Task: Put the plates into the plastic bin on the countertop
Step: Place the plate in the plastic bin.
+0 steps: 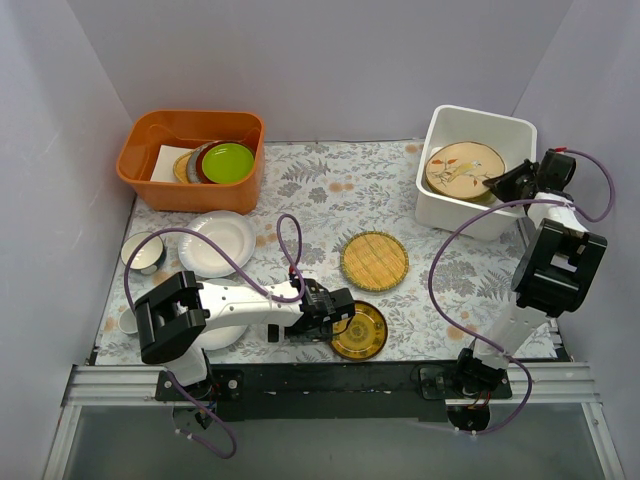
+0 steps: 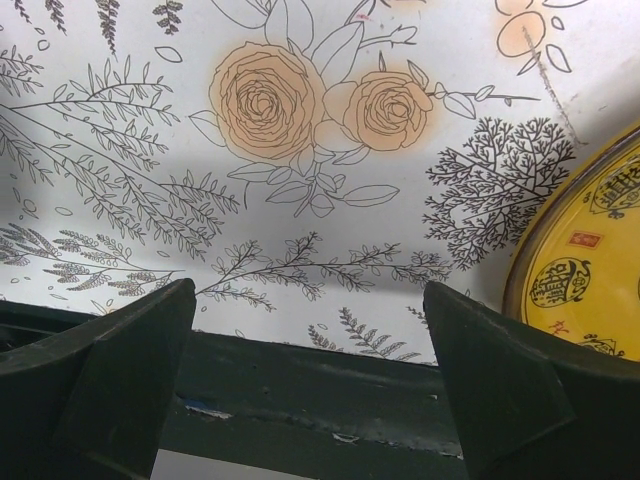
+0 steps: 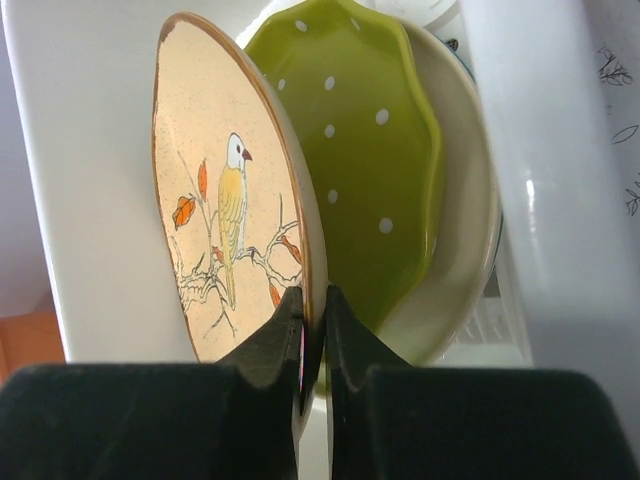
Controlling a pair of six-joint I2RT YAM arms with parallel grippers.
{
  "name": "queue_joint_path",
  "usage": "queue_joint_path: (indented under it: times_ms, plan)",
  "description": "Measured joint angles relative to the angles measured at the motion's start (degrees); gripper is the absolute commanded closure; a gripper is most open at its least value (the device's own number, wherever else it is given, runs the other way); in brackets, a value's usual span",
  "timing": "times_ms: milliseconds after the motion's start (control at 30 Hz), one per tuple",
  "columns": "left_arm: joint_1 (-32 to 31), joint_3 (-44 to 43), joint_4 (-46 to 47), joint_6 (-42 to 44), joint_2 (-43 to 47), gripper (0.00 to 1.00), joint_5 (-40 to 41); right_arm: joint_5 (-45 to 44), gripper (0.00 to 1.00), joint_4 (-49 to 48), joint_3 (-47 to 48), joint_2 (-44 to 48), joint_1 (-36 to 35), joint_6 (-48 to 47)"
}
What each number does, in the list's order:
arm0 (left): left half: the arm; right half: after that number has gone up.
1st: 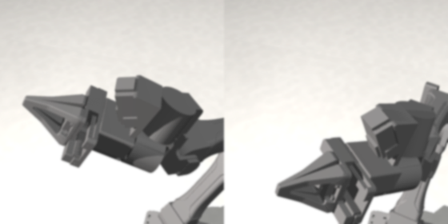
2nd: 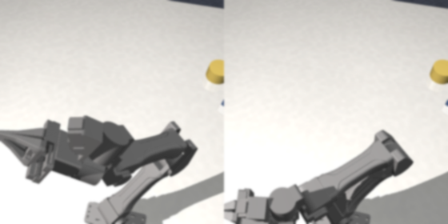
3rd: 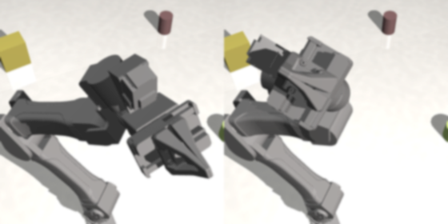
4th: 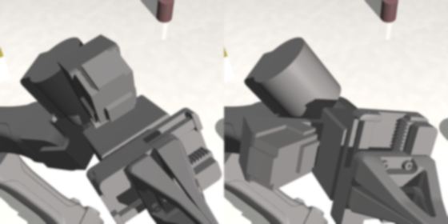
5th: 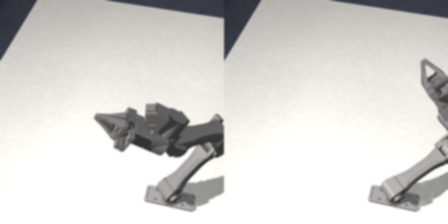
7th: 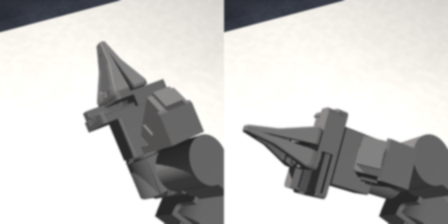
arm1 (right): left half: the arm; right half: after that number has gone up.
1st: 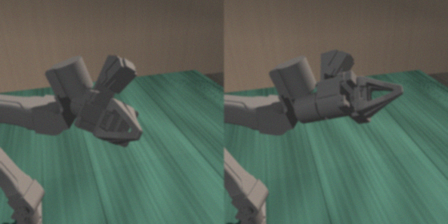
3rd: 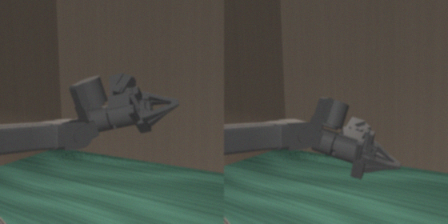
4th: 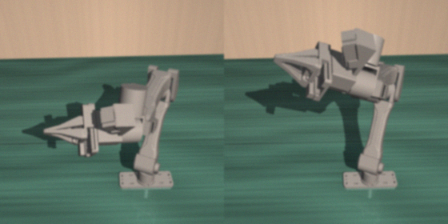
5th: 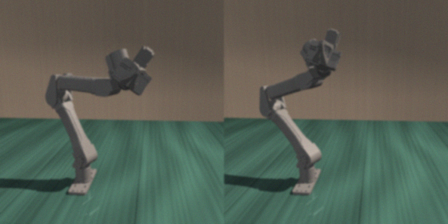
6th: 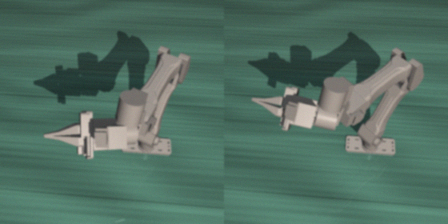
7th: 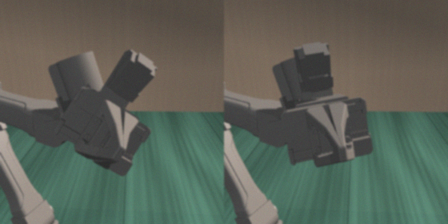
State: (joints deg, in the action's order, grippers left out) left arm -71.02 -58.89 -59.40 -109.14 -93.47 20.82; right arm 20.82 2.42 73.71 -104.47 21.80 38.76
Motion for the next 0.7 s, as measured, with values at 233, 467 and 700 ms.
queue_joint_path:
  times_ms: [233,467,700]
  plan:
    - [0.00,0.02,-0.63,-0.04,0.04,0.02,0.46,1.55,0.62,-0.98,0.00,-0.92,-0.72,-3.17]
    - [-0.02,0.55,-0.98,-0.37,1.09,0.02,0.83,2.34,0.56,-0.87,-1.18,-0.96,-1.31,-4.70]
    - [-0.04,1.64,-1.68,-0.94,4.15,0.02,0.87,4.92,0.39,-0.61,-1.51,-1.14,-1.62,-4.31]
